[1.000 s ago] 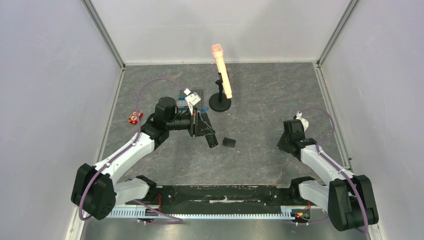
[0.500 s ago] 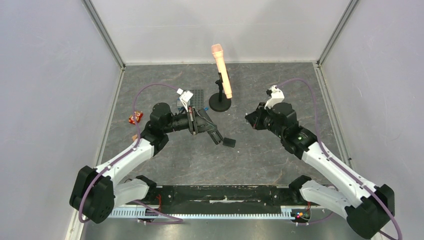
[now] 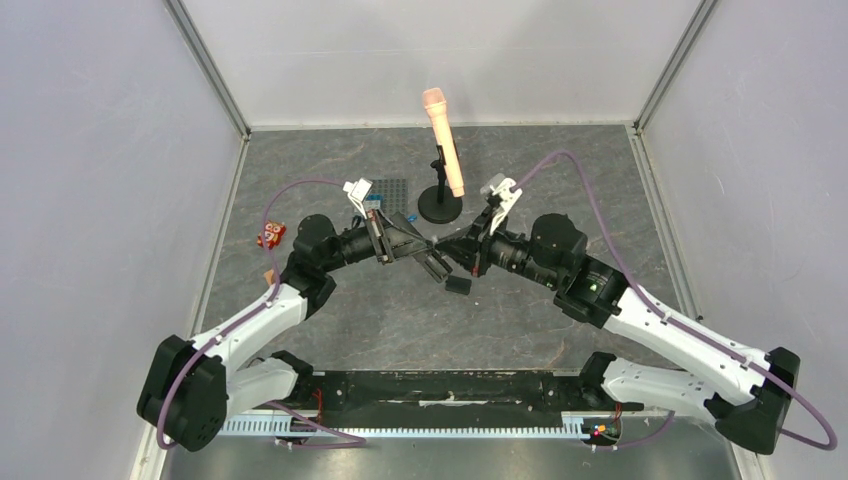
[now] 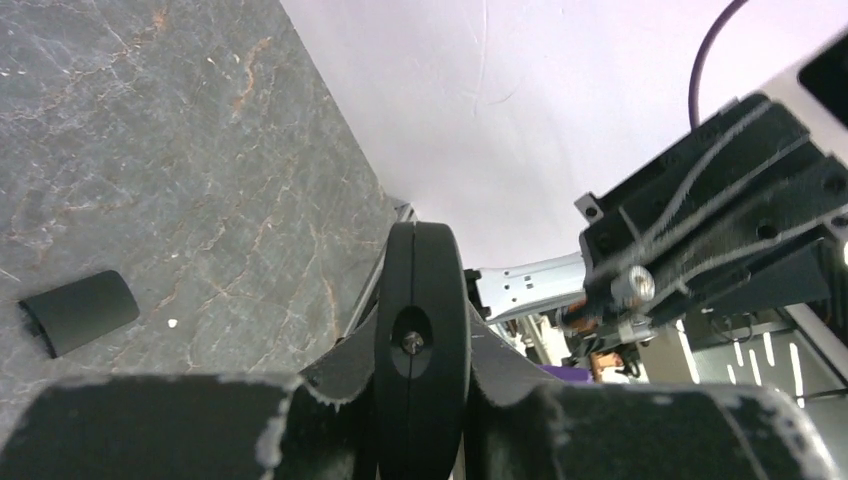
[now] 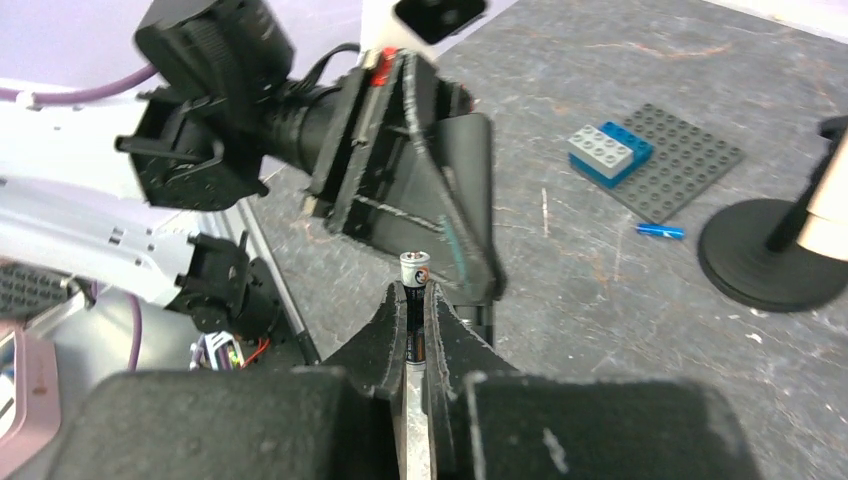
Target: Load the batteries into the remote control
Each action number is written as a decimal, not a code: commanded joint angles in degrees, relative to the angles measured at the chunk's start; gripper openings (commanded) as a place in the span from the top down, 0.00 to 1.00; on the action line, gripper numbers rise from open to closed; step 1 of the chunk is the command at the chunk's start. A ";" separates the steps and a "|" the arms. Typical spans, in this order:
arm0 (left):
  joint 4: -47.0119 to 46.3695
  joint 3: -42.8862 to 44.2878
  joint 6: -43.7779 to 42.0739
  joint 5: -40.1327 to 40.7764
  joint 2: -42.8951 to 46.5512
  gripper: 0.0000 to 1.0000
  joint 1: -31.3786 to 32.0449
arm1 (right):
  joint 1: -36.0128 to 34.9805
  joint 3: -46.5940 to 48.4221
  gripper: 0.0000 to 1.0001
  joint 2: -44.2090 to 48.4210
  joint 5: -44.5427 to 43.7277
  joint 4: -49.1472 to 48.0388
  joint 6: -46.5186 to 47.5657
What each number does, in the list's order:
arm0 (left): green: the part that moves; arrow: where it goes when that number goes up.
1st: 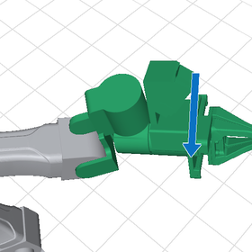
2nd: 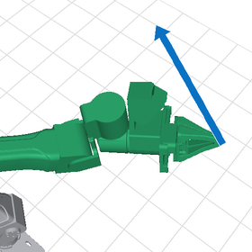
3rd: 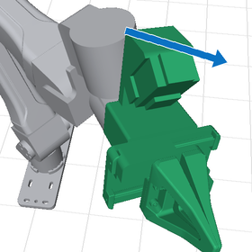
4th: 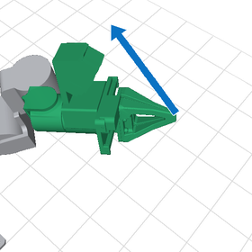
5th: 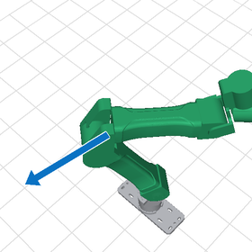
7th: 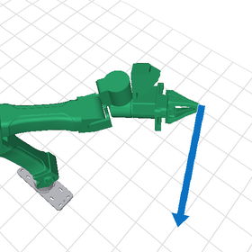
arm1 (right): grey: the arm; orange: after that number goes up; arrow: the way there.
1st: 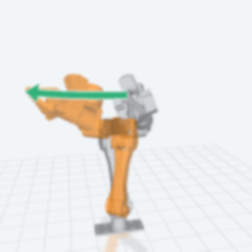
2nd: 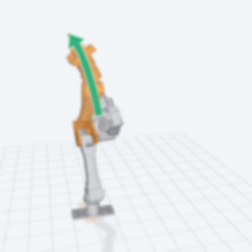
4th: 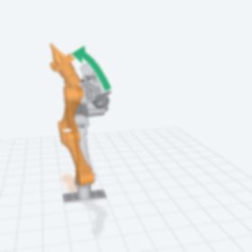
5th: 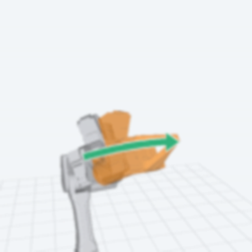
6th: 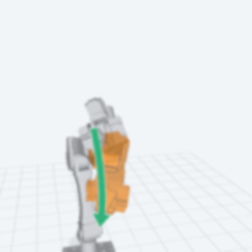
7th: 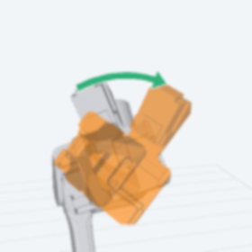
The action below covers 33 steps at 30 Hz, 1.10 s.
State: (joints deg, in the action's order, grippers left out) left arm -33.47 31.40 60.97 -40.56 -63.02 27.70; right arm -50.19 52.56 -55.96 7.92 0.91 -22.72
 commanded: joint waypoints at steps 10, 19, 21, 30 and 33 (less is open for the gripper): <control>-4.68 -1.58 7.48 0.65 4.25 0.98 -0.15 | -7.34 2.73 0.99 -3.36 -3.17 1.18 7.35; -6.97 -2.29 8.91 -0.43 4.78 0.98 -0.11 | -8.21 0.06 1.00 -3.39 -5.00 0.79 8.90; -8.84 -2.43 10.15 -0.71 4.51 0.98 -0.10 | -8.33 -0.36 1.00 -3.55 -4.94 0.55 9.05; -12.36 -3.04 12.22 -1.03 3.95 0.98 -0.10 | -8.43 -1.47 1.00 -3.49 -5.03 0.95 9.60; -12.43 -3.01 11.66 -0.95 4.01 0.98 -0.11 | -8.54 -0.74 0.99 -4.10 -4.58 3.12 9.70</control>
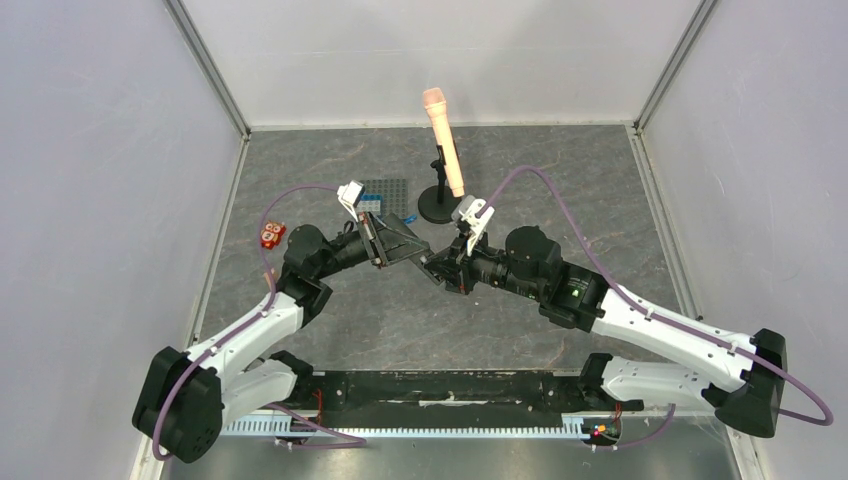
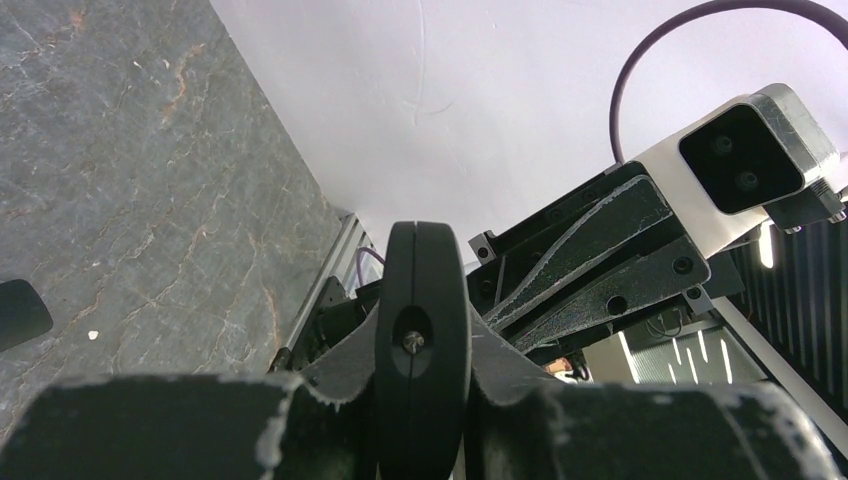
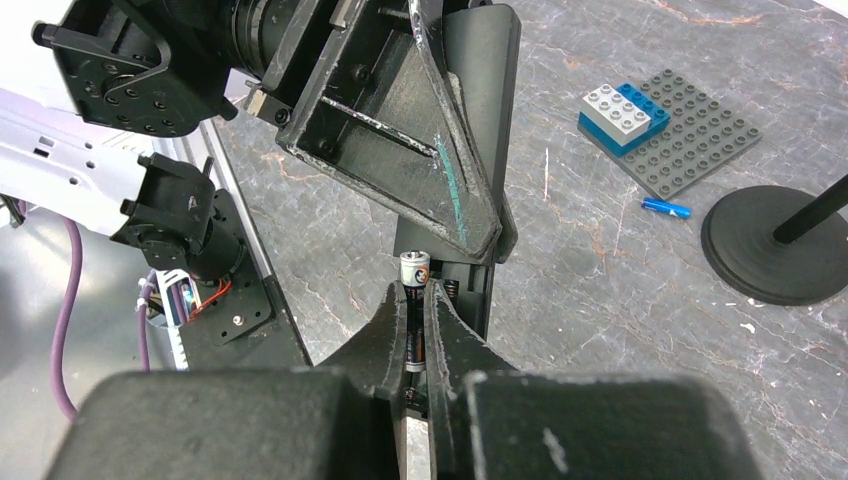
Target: Load the batteries into the remote control
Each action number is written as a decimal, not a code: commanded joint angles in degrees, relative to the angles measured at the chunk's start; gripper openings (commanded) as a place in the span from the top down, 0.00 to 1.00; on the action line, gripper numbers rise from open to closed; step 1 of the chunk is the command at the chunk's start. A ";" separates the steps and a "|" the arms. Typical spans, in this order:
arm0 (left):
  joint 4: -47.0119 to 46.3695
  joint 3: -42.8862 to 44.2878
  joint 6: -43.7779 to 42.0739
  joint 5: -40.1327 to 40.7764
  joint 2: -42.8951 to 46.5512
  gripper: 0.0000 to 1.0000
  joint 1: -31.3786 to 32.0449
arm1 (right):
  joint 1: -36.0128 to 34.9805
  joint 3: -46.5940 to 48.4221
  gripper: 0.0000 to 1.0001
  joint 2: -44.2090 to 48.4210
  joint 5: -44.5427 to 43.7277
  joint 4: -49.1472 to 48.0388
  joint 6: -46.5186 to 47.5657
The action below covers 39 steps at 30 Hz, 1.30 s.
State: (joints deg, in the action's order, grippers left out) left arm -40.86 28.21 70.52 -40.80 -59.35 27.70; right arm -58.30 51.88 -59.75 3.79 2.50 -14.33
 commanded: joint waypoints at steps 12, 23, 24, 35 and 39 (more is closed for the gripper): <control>-5.80 -0.96 -0.59 2.52 2.10 0.98 -0.11 | -0.36 2.50 0.97 -1.87 0.60 7.69 0.44; -5.61 -1.59 -1.95 3.84 2.90 0.98 -0.08 | -0.42 4.28 0.95 -2.99 1.00 10.90 -0.23; -5.79 -1.58 -1.90 3.84 2.84 0.98 -0.11 | -0.36 4.20 0.93 -3.18 1.09 10.90 -0.37; -6.19 -1.56 -2.14 3.62 2.71 0.98 -0.11 | -0.41 1.96 0.79 -2.57 0.29 7.17 -0.05; -6.22 -1.50 -2.30 3.55 2.49 0.98 -0.12 | -0.42 2.08 0.75 -3.00 0.06 7.56 -0.28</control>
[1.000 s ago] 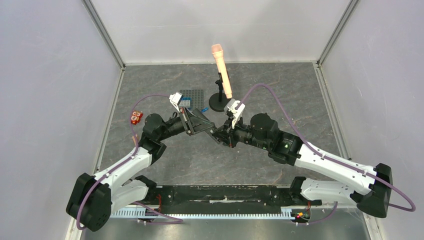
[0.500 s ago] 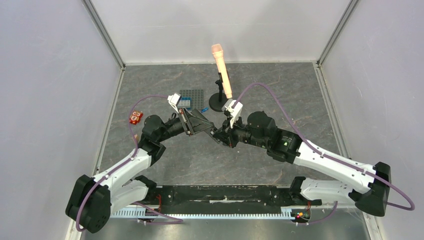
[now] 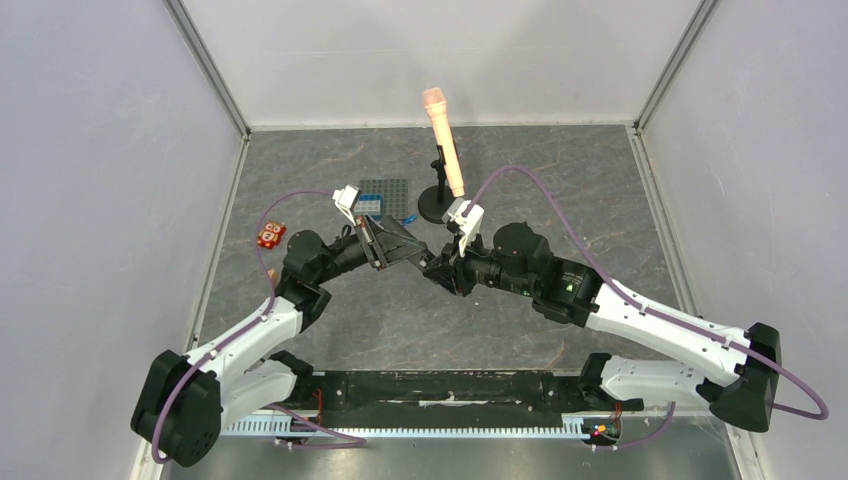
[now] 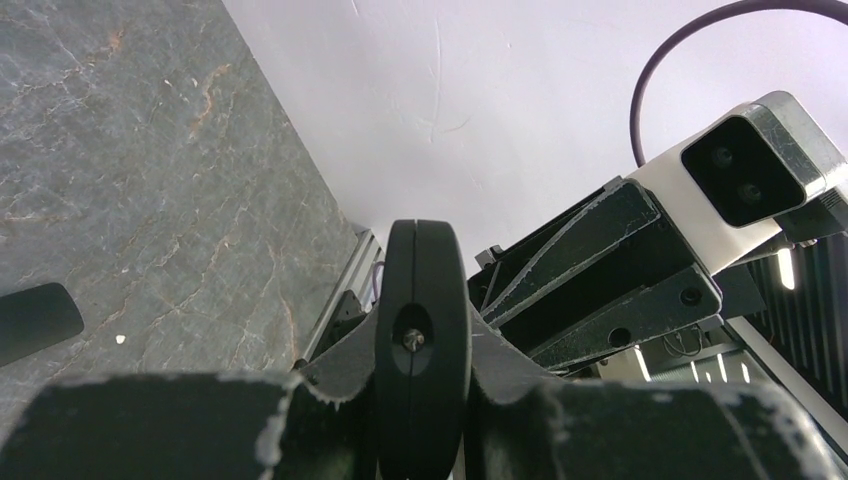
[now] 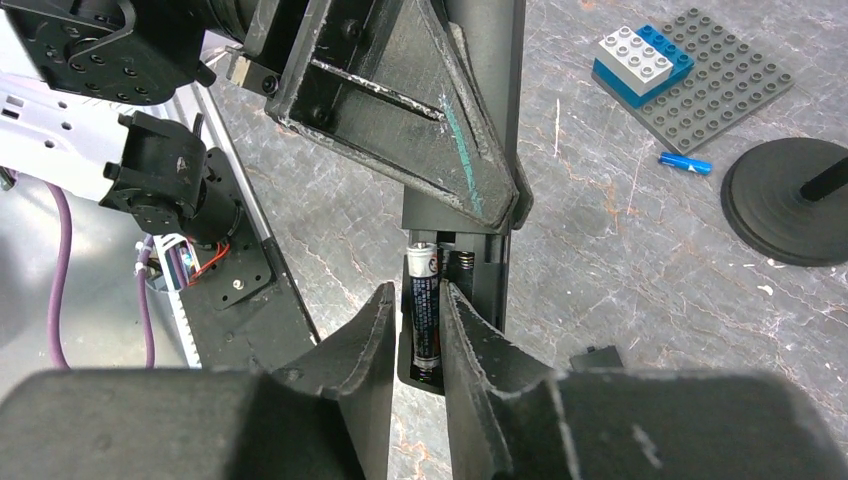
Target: Load the batteries into the remote control
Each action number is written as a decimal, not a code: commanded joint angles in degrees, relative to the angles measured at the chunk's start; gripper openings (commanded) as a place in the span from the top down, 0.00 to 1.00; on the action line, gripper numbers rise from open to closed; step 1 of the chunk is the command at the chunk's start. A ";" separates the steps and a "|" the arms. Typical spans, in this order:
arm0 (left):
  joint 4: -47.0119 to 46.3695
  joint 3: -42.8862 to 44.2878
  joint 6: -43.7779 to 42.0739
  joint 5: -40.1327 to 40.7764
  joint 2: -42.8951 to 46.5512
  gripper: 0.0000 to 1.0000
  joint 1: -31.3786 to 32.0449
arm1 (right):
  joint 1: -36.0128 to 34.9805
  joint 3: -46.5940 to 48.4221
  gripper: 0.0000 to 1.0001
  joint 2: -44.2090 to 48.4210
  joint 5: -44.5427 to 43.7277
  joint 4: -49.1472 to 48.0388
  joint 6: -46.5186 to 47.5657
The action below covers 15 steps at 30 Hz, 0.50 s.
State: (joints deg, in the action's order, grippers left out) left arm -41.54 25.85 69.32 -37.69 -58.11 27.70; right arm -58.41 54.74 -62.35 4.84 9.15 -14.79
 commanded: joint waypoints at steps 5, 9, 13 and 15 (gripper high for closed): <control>-5.61 0.96 -1.36 0.32 1.07 0.98 -0.11 | -0.27 0.12 0.69 0.05 -3.18 1.33 -0.64; -5.53 1.04 -1.65 0.16 0.98 0.98 -0.13 | -0.25 2.10 0.63 0.25 -3.61 2.18 -1.48; -5.61 1.13 -1.95 0.16 0.88 0.98 -0.13 | -0.17 5.18 0.57 0.44 -3.72 4.09 -2.23; -5.59 1.22 -1.99 0.16 0.90 0.98 -0.11 | -0.21 6.67 0.54 0.97 -3.65 5.11 -2.26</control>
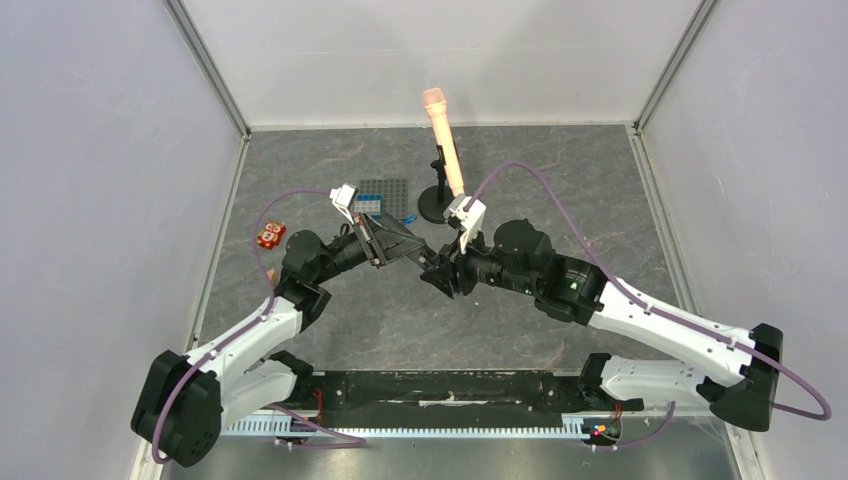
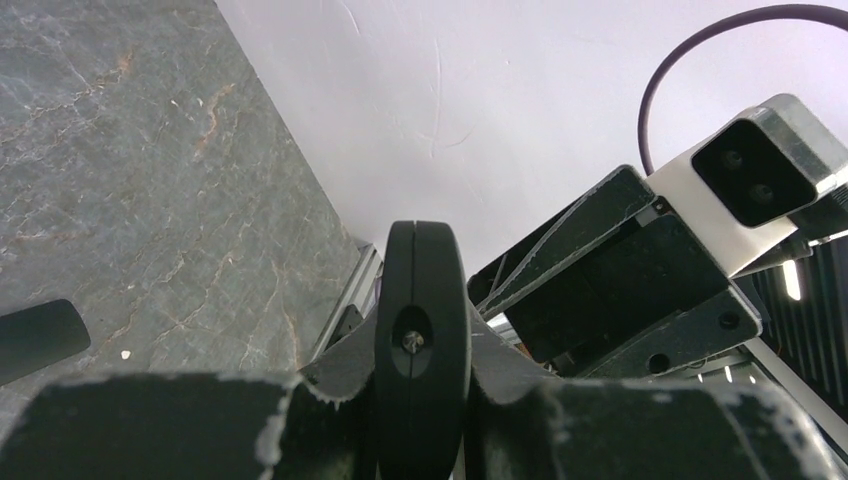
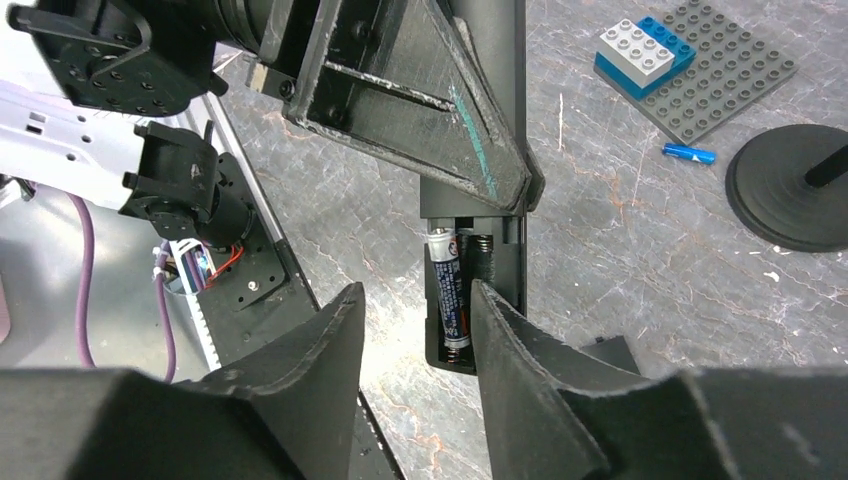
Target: Load the batteries into the remote control
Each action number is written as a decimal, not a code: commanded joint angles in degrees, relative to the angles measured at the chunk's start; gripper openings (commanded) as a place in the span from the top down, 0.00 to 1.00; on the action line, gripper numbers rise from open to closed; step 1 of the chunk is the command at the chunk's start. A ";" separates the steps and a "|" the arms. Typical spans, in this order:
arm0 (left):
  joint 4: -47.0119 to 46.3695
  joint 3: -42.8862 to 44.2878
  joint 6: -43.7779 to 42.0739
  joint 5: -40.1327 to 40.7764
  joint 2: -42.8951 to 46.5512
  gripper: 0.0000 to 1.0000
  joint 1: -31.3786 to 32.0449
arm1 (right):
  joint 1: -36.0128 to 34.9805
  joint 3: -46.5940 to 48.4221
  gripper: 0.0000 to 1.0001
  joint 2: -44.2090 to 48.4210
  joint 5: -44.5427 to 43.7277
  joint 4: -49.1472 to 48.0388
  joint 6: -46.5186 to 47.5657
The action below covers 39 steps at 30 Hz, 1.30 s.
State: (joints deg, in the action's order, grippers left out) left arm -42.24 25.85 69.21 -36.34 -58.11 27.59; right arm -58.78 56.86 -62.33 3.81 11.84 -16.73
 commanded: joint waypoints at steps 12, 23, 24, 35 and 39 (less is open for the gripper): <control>-5.35 2.45 -1.97 -0.50 2.42 0.98 0.00 | 0.25 1.74 0.02 6.50 -12.55 -0.17 -12.40; -7.60 1.89 0.07 1.18 3.63 0.98 0.00 | 0.01 -15.51 0.02 6.21 -8.76 -26.88 -48.30; -7.16 1.70 -0.25 1.18 3.78 0.98 0.00 | -0.12 -15.51 0.02 5.58 -8.57 -27.61 -48.71; -5.67 -0.80 -0.64 3.82 5.51 0.98 0.00 | -0.28 -17.35 0.02 3.96 -12.03 -34.28 -52.43; -5.66 -1.04 -0.40 4.07 5.97 0.98 0.00 | -0.28 -17.35 0.03 3.38 -12.75 -33.70 -54.36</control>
State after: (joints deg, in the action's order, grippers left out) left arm -45.93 25.08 69.30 -33.47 -53.41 27.59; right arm -58.78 39.99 -58.26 -6.81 -18.85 -68.01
